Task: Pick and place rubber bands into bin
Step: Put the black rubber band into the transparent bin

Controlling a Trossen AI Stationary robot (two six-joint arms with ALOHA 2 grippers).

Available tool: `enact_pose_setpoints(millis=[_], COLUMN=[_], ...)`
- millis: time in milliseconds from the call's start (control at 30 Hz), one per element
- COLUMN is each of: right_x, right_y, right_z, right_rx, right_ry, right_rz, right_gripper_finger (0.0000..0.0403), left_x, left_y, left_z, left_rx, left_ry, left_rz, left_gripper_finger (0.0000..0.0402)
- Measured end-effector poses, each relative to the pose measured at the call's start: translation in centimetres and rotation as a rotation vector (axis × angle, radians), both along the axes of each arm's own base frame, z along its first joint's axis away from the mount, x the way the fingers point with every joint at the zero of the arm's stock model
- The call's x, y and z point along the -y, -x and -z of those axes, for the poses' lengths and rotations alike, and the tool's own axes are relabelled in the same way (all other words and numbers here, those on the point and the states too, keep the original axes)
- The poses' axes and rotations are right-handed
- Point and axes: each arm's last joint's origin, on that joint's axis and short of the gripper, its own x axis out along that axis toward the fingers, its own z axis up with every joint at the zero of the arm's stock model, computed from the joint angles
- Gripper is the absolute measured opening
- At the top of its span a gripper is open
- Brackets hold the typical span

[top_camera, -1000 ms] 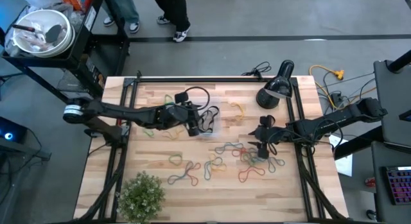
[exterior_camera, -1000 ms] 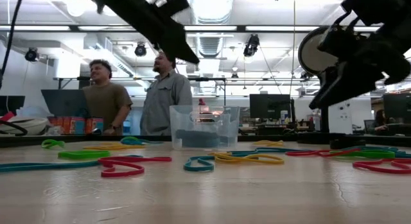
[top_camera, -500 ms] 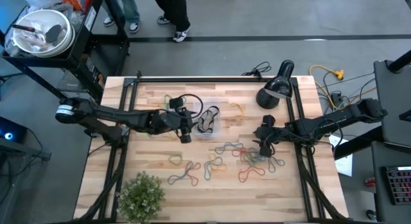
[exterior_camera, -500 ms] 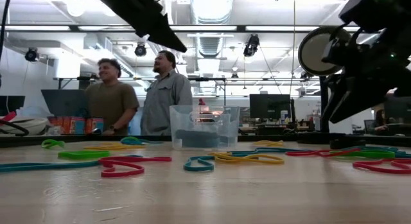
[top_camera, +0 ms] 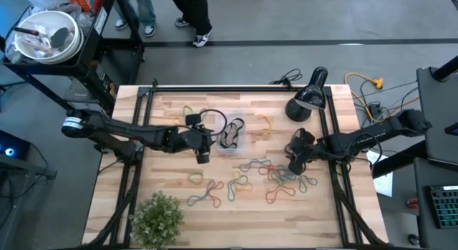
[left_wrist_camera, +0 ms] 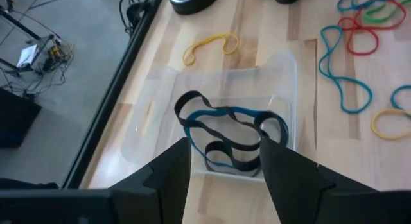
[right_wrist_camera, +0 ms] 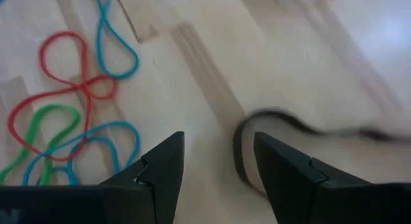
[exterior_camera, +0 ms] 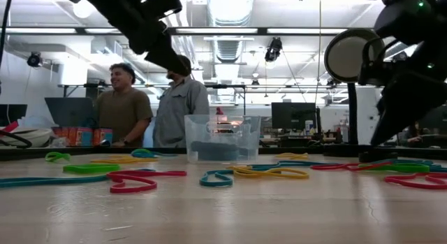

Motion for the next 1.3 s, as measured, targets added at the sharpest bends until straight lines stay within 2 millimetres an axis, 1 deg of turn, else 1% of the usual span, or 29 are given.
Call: enact_pose_setpoints(millis=[167, 333, 500, 633, 800, 867, 933, 1033, 1133, 1233, 1300], right_x=[0.0, 0.1, 0.0, -0.1, -0.2, -0.2, -0.2, -0.3, -0.3, -0.4, -0.6], right_y=[0.2, 0.2, 0.0, -0.6, -1.0, -1.1, -1.1, -1.2, -1.3, -1.6, -2.2], right_z=[0.1, 0.4, 1.6, 2.6, 3.2, 3.3, 3.3, 3.1, 2.8, 2.6, 2.1], right_rx=[0.028, 0.022, -0.056, -0.098, -0.131, -0.131, -0.126, -0.103, -0.081, -0.051, -0.009], right_ry=[0.033, 0.067, 0.085, 0.099, 0.110, 0.106, 0.095, 0.071, 0.066, 0.078, 0.086], right_rz=[0.098, 0.117, 0.121, 0.120, 0.146, 0.157, 0.158, 0.146, 0.098, 0.050, 0.014], right_gripper_finger=[0.0182, 0.0182, 0.0182, 0.0182, 0.0177, 0.0165, 0.0141, 0.0087, 0.0026, 0.0014, 0.0010], left_x=[0.0, 0.0, 0.0, 0.0, 0.0, 0.0, 0.1, 0.2, 0.2, 0.3, 0.5], left_y=[0.1, 0.1, 0.1, 0.1, 0.1, 0.1, 0.1, 0.1, 0.1, 0.1, 0.2], left_z=[0.3, 0.3, 0.3, 0.3, 0.3, 0.3, 0.3, 0.3, 0.3, 0.3, 0.4], left_rx=[-0.007, -0.007, -0.007, -0.005, 0.005, 0.006, 0.007, 0.012, 0.014, 0.016, 0.016], left_ry=[0.000, 0.000, 0.000, 0.001, 0.018, 0.019, 0.021, 0.032, 0.037, 0.043, 0.055], left_rz=[0.000, 0.000, 0.000, -0.001, -0.014, -0.013, -0.012, -0.018, -0.021, -0.021, -0.024], left_gripper_finger=[0.0171, 0.0171, 0.0171, 0.0171, 0.0171, 0.0171, 0.0171, 0.0171, 0.0171, 0.0171, 0.0171])
